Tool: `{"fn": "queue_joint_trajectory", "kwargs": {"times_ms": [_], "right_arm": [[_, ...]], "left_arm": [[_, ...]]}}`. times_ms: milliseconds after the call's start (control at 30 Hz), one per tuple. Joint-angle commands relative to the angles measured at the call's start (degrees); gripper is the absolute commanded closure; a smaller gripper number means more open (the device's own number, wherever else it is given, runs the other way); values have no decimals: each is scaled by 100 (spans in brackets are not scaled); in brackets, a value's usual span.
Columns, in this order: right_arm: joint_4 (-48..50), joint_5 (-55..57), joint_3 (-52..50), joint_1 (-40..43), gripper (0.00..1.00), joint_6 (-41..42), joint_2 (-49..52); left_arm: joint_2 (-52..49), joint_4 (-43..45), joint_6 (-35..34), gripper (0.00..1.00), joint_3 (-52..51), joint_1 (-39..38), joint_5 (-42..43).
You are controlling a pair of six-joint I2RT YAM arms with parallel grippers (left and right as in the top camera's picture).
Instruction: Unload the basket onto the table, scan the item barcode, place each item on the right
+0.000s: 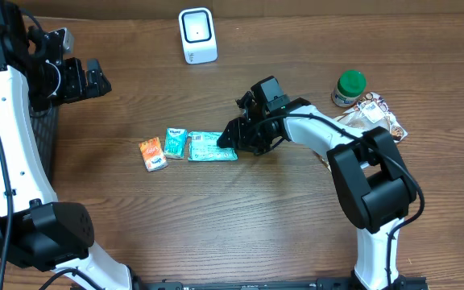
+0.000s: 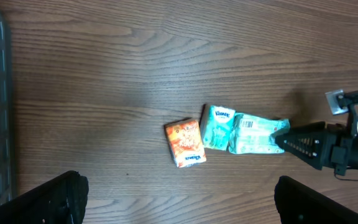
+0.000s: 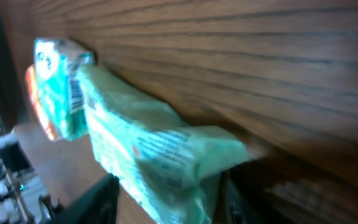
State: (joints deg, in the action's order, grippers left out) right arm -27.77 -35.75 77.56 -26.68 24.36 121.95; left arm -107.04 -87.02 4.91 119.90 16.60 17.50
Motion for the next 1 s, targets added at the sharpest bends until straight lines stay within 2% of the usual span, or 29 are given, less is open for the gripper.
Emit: {"fn": "queue_joint_trajectory", "kwargs": {"times_ms": [0, 100, 233, 300, 633, 967], "right_arm": [[28, 186, -70, -24, 58, 459, 444], [120, 2, -70, -22, 66, 461, 590], [116, 2, -70, -20, 84, 461, 605], [116, -50, -68, -20, 96, 457, 605], [57, -691, -66, 210, 96, -26, 133], [-564, -763, -66, 367, 96, -660, -1950]], "left_arm": [[11, 11, 90, 1, 52, 15, -11], [11, 11, 90, 0, 52, 15, -11], [11, 11, 90, 0, 52, 15, -11], [11, 11, 90, 0, 52, 15, -11], [11, 11, 90, 0, 52, 15, -11], [11, 11, 90, 0, 52, 15, -11]]}}
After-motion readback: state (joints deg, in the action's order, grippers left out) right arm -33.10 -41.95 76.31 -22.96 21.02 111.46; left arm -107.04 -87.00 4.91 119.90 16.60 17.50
